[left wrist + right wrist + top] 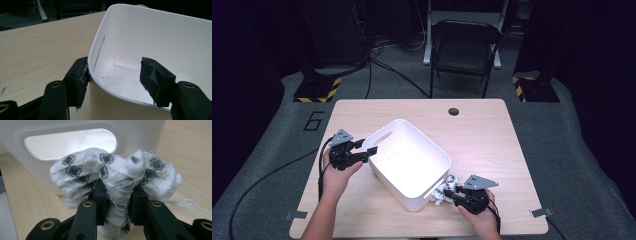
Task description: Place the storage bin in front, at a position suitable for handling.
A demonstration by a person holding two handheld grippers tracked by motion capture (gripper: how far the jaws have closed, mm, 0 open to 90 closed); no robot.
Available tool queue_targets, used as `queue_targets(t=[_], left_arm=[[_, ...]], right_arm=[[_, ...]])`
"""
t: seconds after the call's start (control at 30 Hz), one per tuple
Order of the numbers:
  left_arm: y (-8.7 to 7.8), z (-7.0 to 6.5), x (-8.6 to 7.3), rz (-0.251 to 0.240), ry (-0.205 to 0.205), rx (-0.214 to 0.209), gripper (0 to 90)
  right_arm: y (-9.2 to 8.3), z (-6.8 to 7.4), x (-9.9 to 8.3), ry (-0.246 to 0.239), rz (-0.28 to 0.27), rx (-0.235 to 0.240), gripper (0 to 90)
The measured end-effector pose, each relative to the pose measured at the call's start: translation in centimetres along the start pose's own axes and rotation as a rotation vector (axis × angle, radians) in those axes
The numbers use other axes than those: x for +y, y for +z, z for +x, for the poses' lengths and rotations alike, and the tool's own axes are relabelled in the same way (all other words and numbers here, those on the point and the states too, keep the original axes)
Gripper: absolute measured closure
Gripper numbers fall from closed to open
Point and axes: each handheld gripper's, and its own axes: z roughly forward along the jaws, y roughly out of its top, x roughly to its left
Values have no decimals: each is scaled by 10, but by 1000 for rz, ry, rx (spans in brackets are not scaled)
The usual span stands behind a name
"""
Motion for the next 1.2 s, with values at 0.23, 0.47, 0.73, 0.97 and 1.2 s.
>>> queue_targets(t=[0.23,0.47,0.73,0.97,1.2], left_arm=[[1,-5,0,32,24,31,453],[-12,-18,-8,25,12,56,471],[-13,-21,-14,-17,-10,62,466],[-12,-24,-15,-32,0,78,458],[-12,-24,-16,-40,1,75,454]], right_arm=[[3,1,-2,-9,28,6,711],[1,1,-3,-5,31,-6,711],[1,0,-2,-14,30,-19,711],[-21,7,12,-18,-98,-8,711],[-6,4,3,7,-16,19,709]])
